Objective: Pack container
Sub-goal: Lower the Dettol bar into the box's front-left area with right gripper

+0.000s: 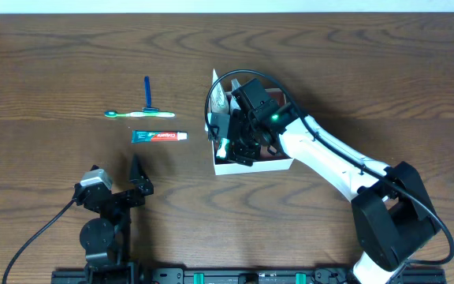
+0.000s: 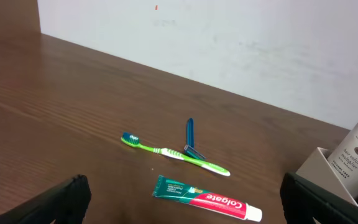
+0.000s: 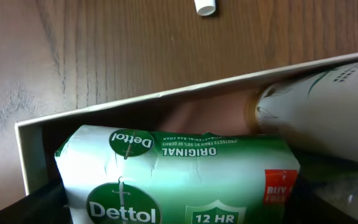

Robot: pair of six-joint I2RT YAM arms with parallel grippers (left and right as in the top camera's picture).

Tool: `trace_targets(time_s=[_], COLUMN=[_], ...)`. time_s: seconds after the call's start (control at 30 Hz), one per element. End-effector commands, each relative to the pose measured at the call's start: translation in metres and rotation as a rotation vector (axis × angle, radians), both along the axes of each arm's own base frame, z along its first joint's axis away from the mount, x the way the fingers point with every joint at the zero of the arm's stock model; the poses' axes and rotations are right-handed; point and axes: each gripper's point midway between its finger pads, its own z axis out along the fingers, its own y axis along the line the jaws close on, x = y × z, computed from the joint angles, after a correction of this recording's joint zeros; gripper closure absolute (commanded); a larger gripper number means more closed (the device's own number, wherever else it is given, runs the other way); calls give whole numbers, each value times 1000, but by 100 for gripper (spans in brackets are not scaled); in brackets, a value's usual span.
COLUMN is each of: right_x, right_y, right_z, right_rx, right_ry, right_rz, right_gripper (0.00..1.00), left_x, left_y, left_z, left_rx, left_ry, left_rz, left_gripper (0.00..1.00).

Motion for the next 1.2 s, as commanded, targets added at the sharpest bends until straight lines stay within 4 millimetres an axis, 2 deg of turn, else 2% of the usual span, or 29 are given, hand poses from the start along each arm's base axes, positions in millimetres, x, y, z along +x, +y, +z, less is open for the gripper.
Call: trace_targets(time_s=[0.0,0.63,1.07,1.17], right_x=[0,-4,-7,-7], right_y=[5,17,21,21], right_z=[3,4,-18,-19], right_rx=[7,28,11,10], right_ry=[-21,-50,-8,-7], right_rz=[43,114,125,125], right_gripper=[22,25,22,19], left_x=[-1,-1,-1,-1], left_y=[2,2,2,2], left_z=[-17,-17,-17,-17], left_rx=[7,7,7,7], left_ry=[53,53,53,53], left_rz=[8,8,8,8], left_gripper=[2,2,2,2])
